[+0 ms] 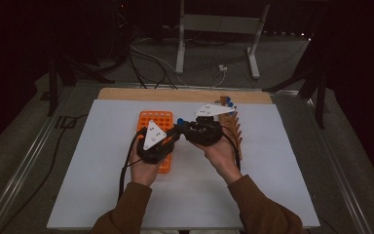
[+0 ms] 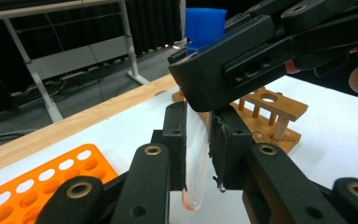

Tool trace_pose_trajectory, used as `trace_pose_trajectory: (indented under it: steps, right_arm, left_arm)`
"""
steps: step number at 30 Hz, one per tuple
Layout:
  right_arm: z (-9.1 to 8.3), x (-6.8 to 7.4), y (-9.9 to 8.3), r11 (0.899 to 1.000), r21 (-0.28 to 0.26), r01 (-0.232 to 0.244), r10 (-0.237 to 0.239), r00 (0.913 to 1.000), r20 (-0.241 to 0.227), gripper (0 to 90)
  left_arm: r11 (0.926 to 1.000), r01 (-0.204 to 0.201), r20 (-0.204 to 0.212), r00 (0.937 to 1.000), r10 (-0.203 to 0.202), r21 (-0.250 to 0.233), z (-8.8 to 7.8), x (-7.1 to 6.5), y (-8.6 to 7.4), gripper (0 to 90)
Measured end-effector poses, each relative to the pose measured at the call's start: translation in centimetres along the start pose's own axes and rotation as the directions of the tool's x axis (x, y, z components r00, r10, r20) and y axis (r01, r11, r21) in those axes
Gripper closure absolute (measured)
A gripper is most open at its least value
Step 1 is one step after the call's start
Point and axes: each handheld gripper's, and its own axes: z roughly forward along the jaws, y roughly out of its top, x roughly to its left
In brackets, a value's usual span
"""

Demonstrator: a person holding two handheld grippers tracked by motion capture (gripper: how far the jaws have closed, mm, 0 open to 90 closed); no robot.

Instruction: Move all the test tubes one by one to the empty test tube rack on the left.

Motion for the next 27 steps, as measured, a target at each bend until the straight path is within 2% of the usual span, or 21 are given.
trace_pose_trajectory:
  steps: [7, 11, 14, 18, 27]
  right_arm:
    - [-0.8, -0.4, 0.1, 0.999, -0.041, -0.019, 0.019, 0.9998, 0.005, 48.9]
    - [-1.6, -0.9, 0.2, 0.997, -0.068, -0.018, 0.02, 0.9993, 0.032, 34.3]
    - [-2.0, -1.2, 0.0, 0.998, -0.063, 0.003, 0.002, 0.997, 0.077, 22.1]
    - [-2.5, -2.0, -0.7, 0.999, -0.046, 0.021, -0.014, 0.9885, 0.151, 15.0]
    - [-3.6, -4.0, -2.8, 0.999, -0.031, 0.018, -0.011, 0.981, 0.194, 4.4]
  left_arm:
    - [0.9998, 0.02, -0.023, 0.9996, -0.02, 0.009, 0.1, 0.8, -0.2, 78.2]
    - [0.9986, 0.053, -0.035, 0.998, -0.053, 0.002, -0.2, 1.4, -0.5, 78.2]
    - [0.9974, 0.072, -0.042, 0.9966, -0.072, 0.001, -0.5, 1.9, -0.8, 78.2]
    - [0.9957, 0.092, -0.041, 0.9949, -0.092, -0.002, -1.0, 2.4, -1.3, 78.2]
    - [0.9923, 0.124, -0.036, 0.9917, -0.124, -0.002, -2.3, 3.1, -2.5, 78.2]
